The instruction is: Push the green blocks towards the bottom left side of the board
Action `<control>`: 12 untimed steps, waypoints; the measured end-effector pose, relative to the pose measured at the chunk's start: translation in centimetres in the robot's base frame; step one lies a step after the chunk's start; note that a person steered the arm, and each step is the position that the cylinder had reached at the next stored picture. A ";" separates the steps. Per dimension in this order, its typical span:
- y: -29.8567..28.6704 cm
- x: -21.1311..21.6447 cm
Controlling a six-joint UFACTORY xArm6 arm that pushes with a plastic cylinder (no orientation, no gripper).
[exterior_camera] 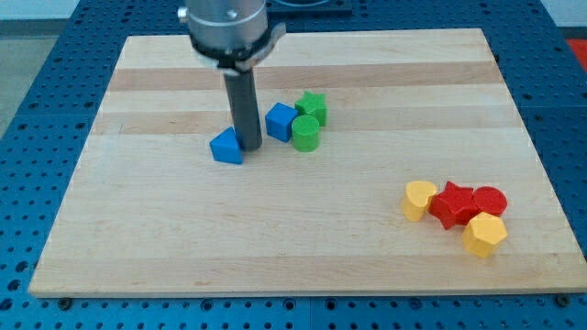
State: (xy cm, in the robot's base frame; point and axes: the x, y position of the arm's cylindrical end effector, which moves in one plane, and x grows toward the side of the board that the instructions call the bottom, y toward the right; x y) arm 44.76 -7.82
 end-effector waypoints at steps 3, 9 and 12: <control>-1.5 -3.2; 10.8 -18.5; 10.8 -7.8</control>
State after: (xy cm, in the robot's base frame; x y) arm 36.99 2.94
